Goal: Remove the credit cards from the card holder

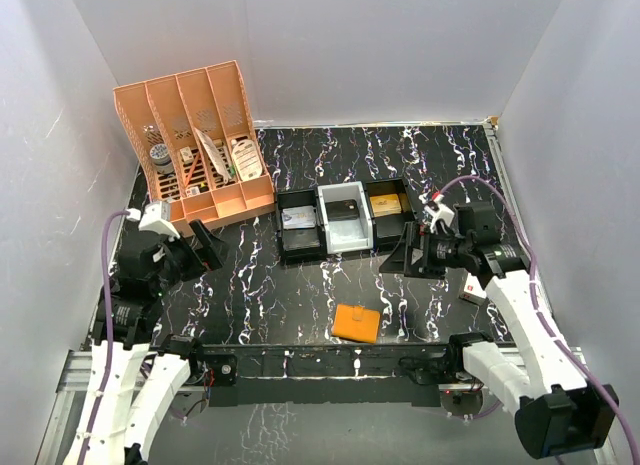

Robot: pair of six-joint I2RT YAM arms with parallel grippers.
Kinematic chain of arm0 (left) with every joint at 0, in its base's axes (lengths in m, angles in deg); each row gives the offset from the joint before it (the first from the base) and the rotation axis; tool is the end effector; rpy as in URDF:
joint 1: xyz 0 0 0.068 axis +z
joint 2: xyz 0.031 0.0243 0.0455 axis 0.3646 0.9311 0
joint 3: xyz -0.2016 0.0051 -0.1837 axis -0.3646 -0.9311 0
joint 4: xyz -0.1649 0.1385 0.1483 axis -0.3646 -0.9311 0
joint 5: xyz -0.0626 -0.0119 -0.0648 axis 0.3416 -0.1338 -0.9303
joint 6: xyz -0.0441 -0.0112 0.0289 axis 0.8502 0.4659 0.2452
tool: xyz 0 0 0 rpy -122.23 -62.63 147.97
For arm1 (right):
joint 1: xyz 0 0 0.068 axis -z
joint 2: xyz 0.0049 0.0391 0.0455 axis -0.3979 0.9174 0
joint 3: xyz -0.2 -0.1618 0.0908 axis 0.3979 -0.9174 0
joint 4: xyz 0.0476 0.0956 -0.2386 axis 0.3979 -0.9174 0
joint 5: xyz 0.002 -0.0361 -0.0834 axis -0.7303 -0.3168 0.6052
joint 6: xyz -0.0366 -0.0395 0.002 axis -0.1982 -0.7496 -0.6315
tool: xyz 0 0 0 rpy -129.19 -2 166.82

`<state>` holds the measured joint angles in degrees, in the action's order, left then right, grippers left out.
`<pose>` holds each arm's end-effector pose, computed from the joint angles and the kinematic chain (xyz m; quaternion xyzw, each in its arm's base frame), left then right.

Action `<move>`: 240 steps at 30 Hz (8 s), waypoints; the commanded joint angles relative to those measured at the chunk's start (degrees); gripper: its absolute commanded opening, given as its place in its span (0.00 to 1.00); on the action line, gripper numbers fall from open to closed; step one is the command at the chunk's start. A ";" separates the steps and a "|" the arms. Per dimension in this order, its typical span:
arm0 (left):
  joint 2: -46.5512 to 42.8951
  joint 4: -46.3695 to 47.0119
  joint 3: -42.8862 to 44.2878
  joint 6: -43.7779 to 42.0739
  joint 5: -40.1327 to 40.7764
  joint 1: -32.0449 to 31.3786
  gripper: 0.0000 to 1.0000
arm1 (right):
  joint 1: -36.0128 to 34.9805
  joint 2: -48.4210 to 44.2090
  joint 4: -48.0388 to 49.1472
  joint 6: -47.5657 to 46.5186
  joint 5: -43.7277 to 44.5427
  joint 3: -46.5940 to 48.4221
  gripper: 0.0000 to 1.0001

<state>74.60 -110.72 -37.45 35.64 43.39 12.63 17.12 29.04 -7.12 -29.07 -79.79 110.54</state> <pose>0.1070 -0.0193 0.3413 -0.1176 0.8165 -0.2113 0.5242 0.1525 0.0409 0.2788 -0.0114 0.8915 0.3999 0.2125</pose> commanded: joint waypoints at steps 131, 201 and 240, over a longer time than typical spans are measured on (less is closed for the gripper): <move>20.41 30.30 -22.51 34.86 -16.65 -28.46 0.99 | -41.04 12.59 25.70 28.83 37.86 -12.23 0.64; 23.82 39.79 -33.70 46.64 0.50 -45.06 0.50 | -40.52 10.05 38.84 37.67 30.86 -20.39 0.19; 27.40 42.66 -32.70 36.31 -2.45 -45.26 0.47 | -39.29 19.54 56.48 34.54 15.98 -19.57 0.07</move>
<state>105.38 -62.57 -71.79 73.63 38.98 -32.31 -22.16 52.65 47.22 4.09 -65.91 89.95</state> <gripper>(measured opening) 0.384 0.096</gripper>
